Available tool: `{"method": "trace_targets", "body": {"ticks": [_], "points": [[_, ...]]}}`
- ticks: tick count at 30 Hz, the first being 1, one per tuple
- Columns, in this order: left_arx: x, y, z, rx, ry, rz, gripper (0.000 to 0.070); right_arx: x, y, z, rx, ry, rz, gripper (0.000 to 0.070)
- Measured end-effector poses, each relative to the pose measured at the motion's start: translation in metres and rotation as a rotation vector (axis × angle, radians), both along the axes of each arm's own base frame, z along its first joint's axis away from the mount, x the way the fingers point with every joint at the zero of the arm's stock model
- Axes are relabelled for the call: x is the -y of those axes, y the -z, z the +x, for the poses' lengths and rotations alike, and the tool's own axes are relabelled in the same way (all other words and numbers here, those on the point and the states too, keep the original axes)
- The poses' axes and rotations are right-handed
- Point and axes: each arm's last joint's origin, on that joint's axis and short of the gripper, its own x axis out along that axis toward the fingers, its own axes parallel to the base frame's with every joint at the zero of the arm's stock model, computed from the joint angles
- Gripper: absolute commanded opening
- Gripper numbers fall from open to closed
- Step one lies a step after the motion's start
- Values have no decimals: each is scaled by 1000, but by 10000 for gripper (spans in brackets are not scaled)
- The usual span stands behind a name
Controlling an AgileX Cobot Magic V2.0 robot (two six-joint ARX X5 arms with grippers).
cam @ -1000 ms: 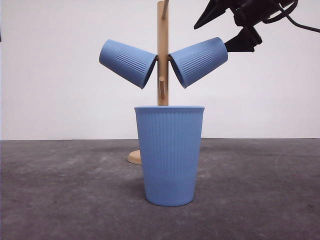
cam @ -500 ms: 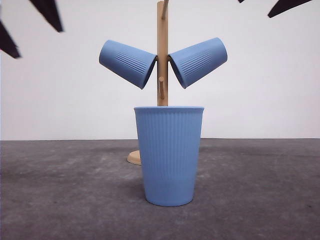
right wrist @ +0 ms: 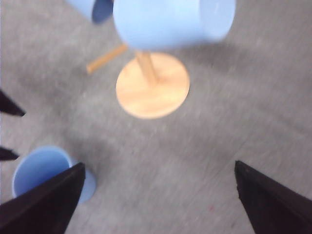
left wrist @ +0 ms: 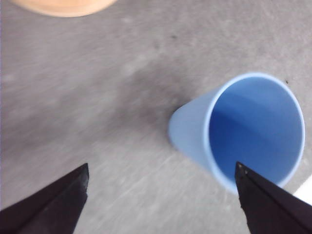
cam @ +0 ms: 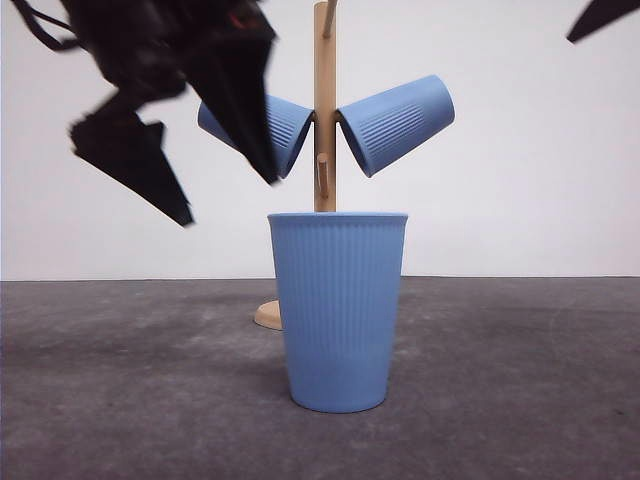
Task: Place three cups
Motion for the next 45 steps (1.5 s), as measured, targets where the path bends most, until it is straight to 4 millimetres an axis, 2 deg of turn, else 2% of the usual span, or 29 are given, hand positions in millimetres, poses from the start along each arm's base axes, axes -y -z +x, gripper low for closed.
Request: {"method": "trace_targets", "body": {"ticks": [3,8,12,14,16,17,20,21,28,35,40,45], "points": [[10,7,3,1,10,-8,543,-3,19,-12,-45,-19,-5,621],[21,22,8,-13,6,18,458,-7,50,-27,-136,-43,-13,621],[28,34,11,-30,9,46,451,-10,60,-33,-154,-49,-4,621],[30,38,12,-35,11,51,415,-12,59,-35,-149,-51,2,621],[32,43,13,-44,13,59,332,-12,58,-35,-136,-53,7,621],[33,46,14,-52,15,65,268,-13,57,-34,-128,-54,10,621],[36,56,16,-75,17,85,18,-14,57,-34,-121,-57,15,621],[36,57,17,-78,18,89,0,-14,57,-34,-120,-56,15,621],[35,57,17,-88,87,64,0,-14,57,-34,-121,-56,16,621],[25,55,25,-155,196,-95,0,-14,57,-34,-122,-64,24,621],[15,51,32,-224,297,-295,0,-18,54,-34,-120,-155,117,621],[10,38,37,-292,463,-629,0,-23,47,-35,-112,-338,299,621]]}}
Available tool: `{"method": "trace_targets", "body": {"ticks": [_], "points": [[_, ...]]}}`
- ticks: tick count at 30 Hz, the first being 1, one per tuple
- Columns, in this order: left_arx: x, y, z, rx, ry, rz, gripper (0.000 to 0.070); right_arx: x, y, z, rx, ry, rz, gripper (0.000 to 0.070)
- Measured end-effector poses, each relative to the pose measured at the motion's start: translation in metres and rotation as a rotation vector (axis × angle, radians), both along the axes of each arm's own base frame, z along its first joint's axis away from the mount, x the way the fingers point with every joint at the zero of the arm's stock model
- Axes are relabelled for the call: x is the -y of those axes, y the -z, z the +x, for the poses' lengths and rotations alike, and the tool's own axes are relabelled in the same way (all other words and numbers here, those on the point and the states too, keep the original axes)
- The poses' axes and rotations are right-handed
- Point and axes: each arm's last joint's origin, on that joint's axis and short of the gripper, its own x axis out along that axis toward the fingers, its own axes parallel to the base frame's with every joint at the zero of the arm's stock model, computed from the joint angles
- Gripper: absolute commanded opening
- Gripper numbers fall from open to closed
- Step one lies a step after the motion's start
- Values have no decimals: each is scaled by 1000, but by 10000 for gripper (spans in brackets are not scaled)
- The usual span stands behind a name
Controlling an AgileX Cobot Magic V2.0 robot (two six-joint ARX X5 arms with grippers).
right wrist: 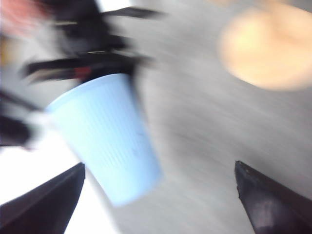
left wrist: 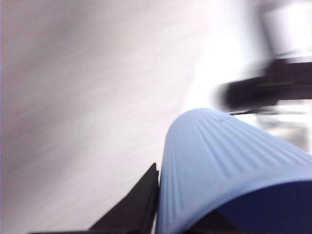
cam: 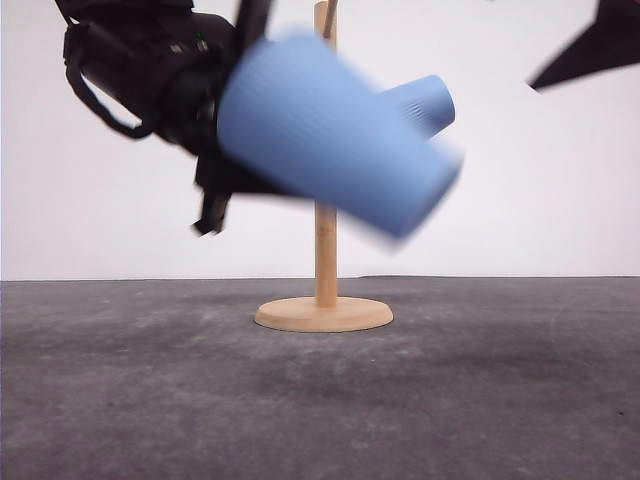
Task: Place three cups
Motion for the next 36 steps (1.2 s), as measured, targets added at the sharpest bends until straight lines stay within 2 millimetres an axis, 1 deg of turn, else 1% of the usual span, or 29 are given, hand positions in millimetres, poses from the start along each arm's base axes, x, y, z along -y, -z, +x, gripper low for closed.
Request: {"method": "trace_targets", "body": {"ticks": [2,6,9,15,24,26,27,29,30,36], "points": [[0,-4,0,-29,56,-116,0,-2,-3,-1,-5,-75,80,621],[3,-10,1,-41,105,-216,0,-5,-3,-1,-34,-162,161,621],[3,-11,2,-50,119,-244,0,-10,1,2,-62,-191,164,621],[4,-17,3,-42,136,-278,0,-29,11,5,-123,-288,170,622],[4,-19,4,-47,144,-295,0,-47,18,4,-160,-367,152,619],[4,-19,4,-47,145,-296,0,-49,19,3,-161,-375,150,597],[4,-19,4,-48,145,-296,0,-49,19,3,-160,-377,150,569],[4,-19,3,-50,147,-299,0,-49,19,3,-158,-378,150,492],[4,-19,3,-52,149,-303,0,-49,19,4,-157,-377,150,468],[4,-20,3,-61,156,-317,0,-50,19,5,-140,-374,147,459]]}}
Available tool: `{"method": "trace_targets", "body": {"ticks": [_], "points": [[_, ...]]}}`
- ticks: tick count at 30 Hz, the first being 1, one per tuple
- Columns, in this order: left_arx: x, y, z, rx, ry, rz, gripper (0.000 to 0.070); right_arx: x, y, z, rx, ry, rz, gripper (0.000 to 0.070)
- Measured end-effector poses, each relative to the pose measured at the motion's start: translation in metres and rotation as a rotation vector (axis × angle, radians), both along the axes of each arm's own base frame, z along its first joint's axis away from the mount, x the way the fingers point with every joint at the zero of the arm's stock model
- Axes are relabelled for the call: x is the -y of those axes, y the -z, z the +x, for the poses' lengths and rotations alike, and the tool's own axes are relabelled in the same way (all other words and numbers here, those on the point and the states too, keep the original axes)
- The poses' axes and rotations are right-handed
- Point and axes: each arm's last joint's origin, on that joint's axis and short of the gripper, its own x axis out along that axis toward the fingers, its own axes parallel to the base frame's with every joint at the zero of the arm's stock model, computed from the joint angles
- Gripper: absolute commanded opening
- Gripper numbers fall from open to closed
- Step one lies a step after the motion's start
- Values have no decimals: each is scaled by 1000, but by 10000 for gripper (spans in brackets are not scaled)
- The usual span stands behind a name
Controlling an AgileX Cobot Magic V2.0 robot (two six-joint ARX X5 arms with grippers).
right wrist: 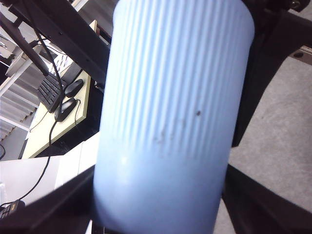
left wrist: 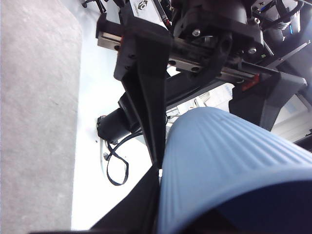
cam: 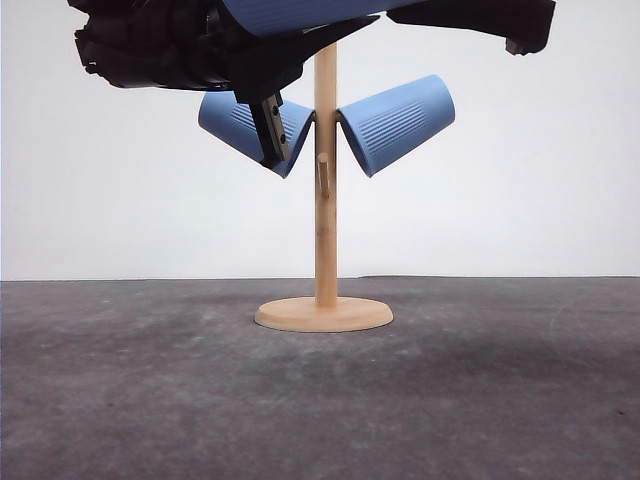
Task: Place three cups
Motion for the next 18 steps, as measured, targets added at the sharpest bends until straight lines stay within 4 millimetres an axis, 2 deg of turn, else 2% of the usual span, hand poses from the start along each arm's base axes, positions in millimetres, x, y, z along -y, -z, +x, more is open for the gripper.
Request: {"method": "trace_targets", "body": {"ticks": [14,16,18], "points": [[-1,0,1,6,-5,1,0,-1,-1,2,36,18,-8,454],[-1,0,1,6,-6,0,0,-1,-1,3,41,18,-5,415],[-1,0,1,6,-6,0,0,-1,-1,3,42,21,-6,320]]}}
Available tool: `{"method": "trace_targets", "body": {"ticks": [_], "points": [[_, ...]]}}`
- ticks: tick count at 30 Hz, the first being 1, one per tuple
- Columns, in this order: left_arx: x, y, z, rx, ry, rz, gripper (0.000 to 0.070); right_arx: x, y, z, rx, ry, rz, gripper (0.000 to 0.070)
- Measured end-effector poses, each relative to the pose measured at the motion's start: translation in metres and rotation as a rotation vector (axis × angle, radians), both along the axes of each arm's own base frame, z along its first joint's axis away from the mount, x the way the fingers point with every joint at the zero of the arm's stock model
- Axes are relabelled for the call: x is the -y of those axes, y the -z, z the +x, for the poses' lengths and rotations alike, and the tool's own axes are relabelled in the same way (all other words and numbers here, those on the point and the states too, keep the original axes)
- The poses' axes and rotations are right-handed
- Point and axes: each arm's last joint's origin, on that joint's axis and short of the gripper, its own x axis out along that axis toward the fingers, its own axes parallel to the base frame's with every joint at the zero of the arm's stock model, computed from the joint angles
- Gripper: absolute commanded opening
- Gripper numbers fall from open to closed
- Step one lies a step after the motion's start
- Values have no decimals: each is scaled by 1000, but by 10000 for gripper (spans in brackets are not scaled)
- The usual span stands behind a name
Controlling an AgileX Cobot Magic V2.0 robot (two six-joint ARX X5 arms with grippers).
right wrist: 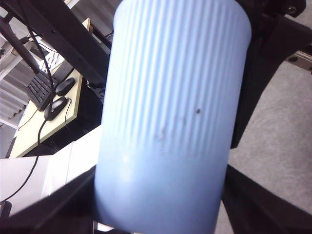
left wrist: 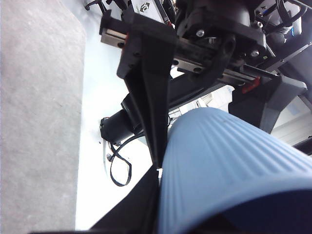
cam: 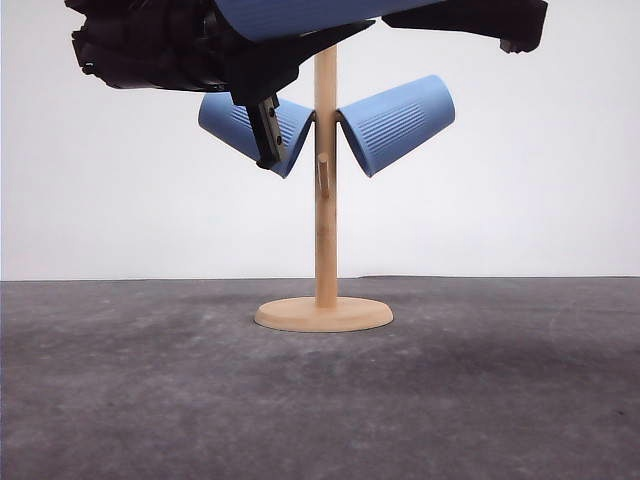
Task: Place three cups
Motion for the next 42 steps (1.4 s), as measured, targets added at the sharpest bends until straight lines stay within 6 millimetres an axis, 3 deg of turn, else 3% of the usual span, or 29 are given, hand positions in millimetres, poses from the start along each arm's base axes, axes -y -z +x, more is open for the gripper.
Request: {"method": "trace_targets", "body": {"ticks": [1,5,10,13,23,28,37,42], "points": [[0,0,0,1,0,1,0,0,0,0,-2,2,-2,283],[0,0,0,1,-3,2,22,0,1,0,-8,6,-5,267],[0,1,-2,-28,4,10,319,0,0,1,13,6,-2,267],[-2,1,-2,-44,0,19,395,1,1,0,7,3,-10,267],[-39,5,15,-96,-147,111,400,15,7,0,-28,35,-51,267],[-69,6,24,-99,-304,327,400,26,11,1,-45,97,-125,267],[-95,-30,33,8,-464,708,395,32,18,6,20,292,-394,268],[-103,-56,36,132,-591,928,395,24,14,12,53,381,-398,268]]}}
